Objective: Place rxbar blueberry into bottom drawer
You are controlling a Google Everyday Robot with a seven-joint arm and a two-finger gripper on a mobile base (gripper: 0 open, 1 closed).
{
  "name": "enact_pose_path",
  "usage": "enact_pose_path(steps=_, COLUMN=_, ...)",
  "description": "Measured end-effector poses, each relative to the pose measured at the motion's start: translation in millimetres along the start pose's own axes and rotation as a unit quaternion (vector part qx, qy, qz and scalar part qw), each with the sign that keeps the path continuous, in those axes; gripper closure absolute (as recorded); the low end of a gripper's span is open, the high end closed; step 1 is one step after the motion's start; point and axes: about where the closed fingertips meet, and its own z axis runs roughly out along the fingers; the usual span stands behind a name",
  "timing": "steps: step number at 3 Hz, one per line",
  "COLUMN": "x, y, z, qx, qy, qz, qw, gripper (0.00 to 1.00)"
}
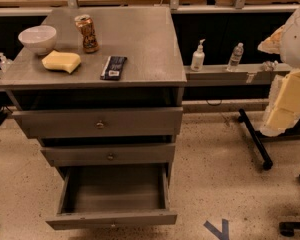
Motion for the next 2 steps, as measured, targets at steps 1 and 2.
enact_pose_path(steps=1, x=0, y=0, z=0, qx=0.0, qy=0.0, qz=0.0, qw=1.0, gripper=0.0)
enact_pose_path(steps=2, x=-28, y=-24, z=6, qx=-0.013, qy=-0.048, qz=0.004, qw=0.9988, gripper=0.0)
